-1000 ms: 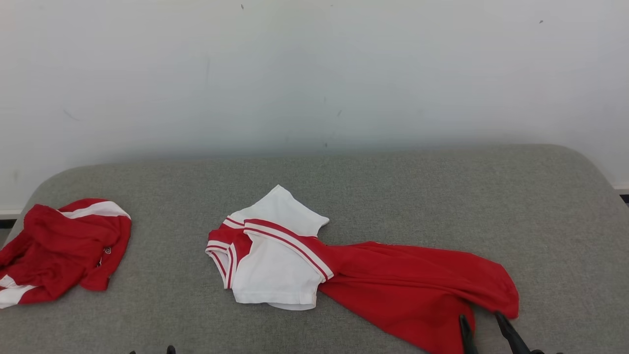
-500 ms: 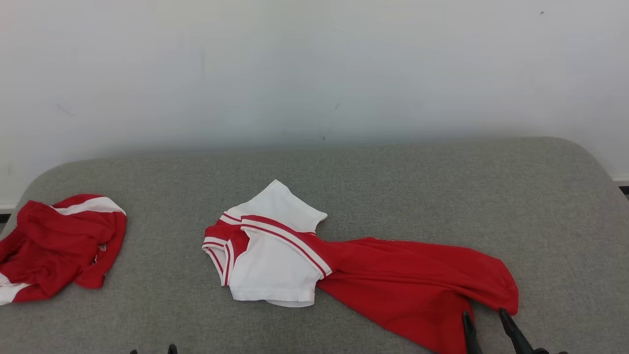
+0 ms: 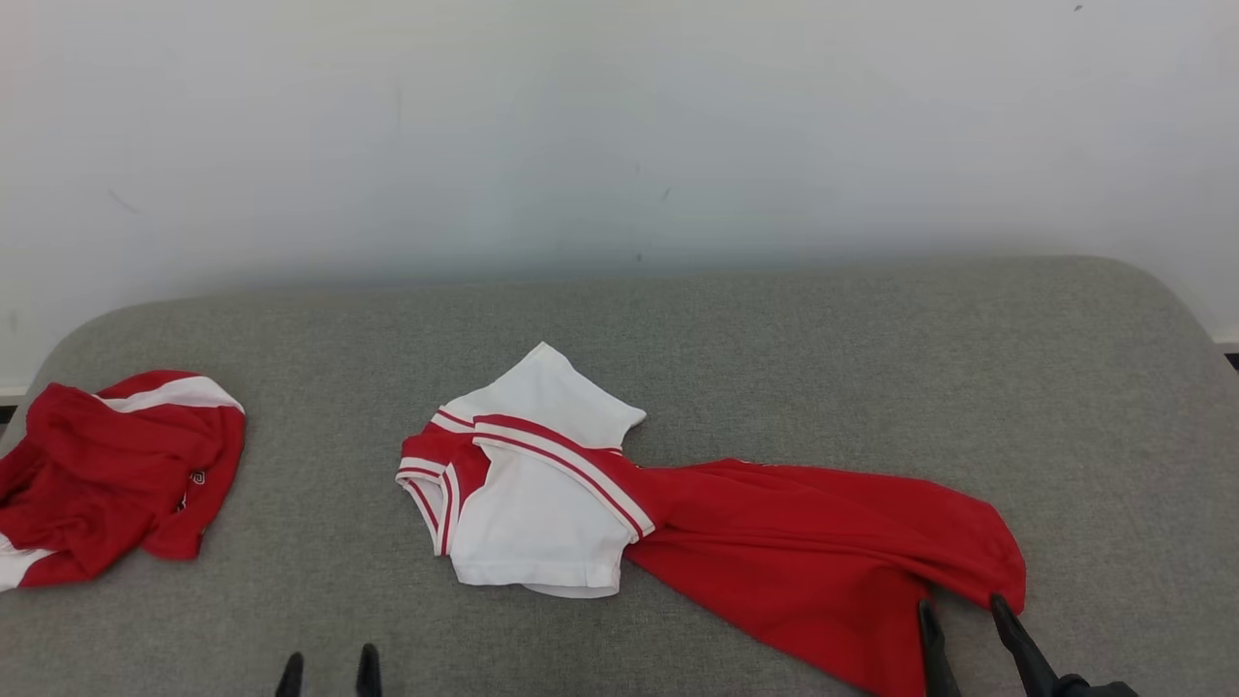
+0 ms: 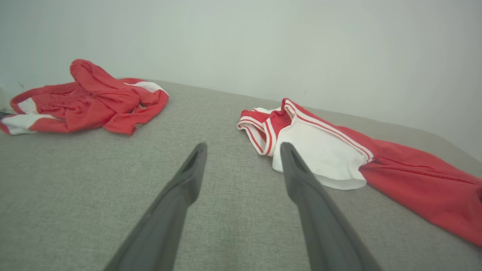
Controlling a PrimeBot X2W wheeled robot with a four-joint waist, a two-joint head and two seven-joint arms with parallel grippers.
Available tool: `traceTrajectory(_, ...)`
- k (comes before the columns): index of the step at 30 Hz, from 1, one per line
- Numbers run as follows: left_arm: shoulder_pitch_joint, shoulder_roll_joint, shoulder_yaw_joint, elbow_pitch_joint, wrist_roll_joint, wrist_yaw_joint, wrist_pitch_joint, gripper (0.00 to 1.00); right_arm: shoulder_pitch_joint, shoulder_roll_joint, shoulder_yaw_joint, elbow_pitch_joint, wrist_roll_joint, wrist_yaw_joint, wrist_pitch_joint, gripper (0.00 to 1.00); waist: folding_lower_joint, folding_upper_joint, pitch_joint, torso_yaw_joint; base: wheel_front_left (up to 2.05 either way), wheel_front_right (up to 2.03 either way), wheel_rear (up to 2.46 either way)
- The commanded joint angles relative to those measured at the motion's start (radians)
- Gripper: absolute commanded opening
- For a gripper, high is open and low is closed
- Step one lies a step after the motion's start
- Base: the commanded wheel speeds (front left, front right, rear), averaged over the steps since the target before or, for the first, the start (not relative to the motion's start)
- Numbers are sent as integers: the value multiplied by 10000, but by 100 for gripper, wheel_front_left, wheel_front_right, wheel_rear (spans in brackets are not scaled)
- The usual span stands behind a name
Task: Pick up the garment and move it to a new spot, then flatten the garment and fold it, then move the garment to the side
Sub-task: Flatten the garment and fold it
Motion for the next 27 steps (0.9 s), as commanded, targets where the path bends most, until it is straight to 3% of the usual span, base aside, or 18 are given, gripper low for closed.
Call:
traceTrajectory(1,-348,12,-201,170,-115,6,-32,100,-111,19,-29,-11,92,-23,-41,100,0,0,55,-25,0,0,0)
traceTrajectory(15,-4392,1090,-2334,4222,-2108,7,956,100,-1366,-344,429,-291,49,-23,228,100,0,0,1407,-1017,0,0,0)
traceTrajectory(27,-5537,1657,-3534,5643,-3080,6,848,100,-1753,-187,461,64,93,-23,-56,100,0,0,1932,-1393,0,0,0)
